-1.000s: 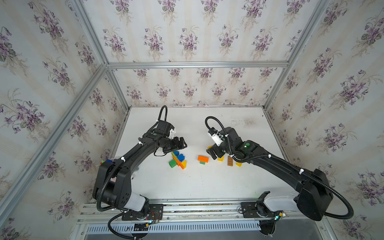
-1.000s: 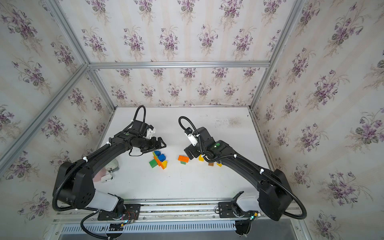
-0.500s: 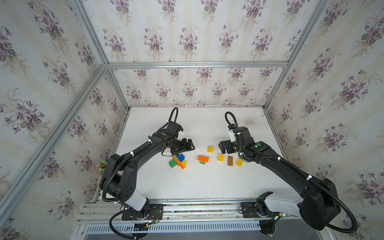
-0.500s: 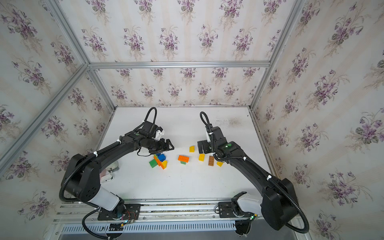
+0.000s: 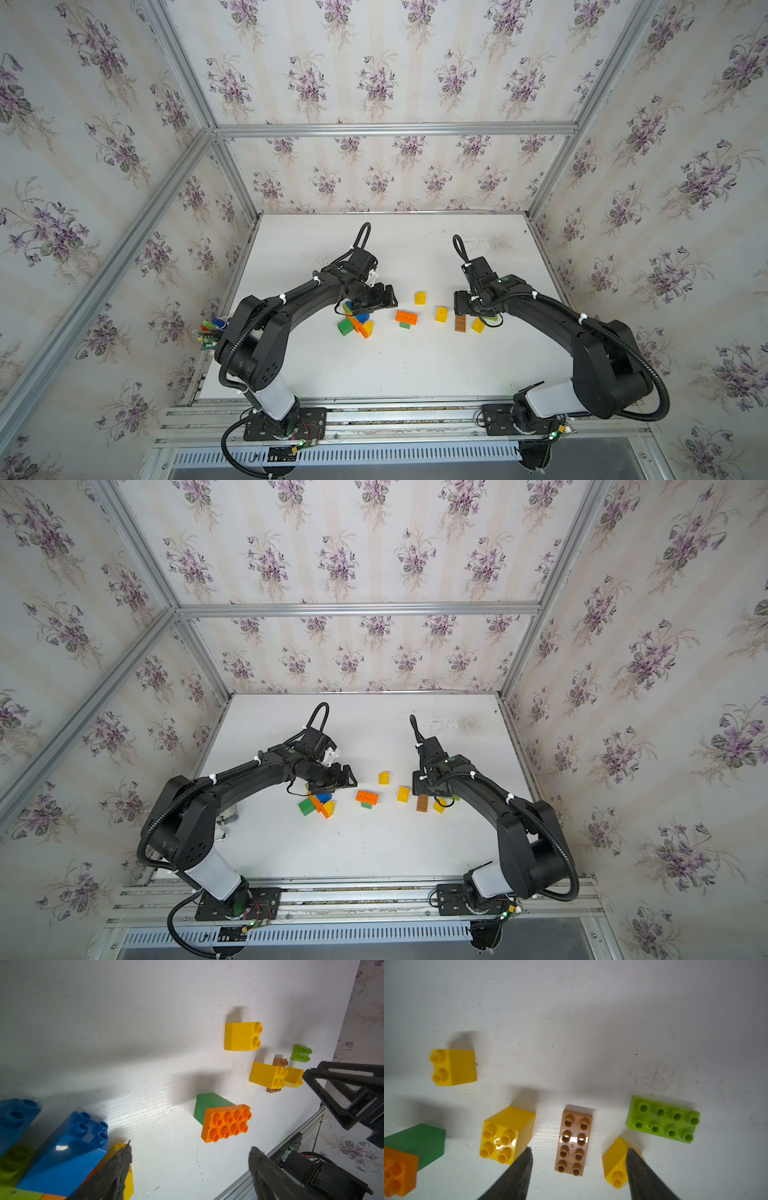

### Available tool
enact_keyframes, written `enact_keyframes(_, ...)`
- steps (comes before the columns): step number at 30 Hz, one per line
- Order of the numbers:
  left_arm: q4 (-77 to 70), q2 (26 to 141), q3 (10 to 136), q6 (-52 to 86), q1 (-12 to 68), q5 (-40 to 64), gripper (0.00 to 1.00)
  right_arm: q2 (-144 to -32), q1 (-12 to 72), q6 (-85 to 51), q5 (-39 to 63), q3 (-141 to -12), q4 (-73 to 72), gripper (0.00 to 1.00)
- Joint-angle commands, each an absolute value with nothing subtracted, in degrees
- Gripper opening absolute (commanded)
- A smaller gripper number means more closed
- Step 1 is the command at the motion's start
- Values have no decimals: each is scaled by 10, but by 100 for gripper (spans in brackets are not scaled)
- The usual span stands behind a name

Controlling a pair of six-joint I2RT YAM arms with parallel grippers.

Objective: Assemble a fork with lego
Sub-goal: Pick up the lego brick from the center of the board.

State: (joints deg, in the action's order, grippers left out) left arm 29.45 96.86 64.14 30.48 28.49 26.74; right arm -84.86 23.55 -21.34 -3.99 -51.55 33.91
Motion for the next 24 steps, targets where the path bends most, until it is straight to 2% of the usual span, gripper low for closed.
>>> enact_keyframes(1, 283, 973, 645, 315, 286, 262, 90, -872, 235, -238, -56, -523, 346, 69)
enact_keyframes(12, 280, 983, 644, 314, 286, 265, 90, -949, 235, -241, -45, -559, 335, 59)
enact_keyframes(19, 279, 987, 644, 314, 285, 270, 89, -970, 235, -255, -38, -554, 341, 51)
enact_keyframes(24, 276, 987, 642, 313, 285, 274, 89, -976, 235, -262, -33, -551, 342, 48)
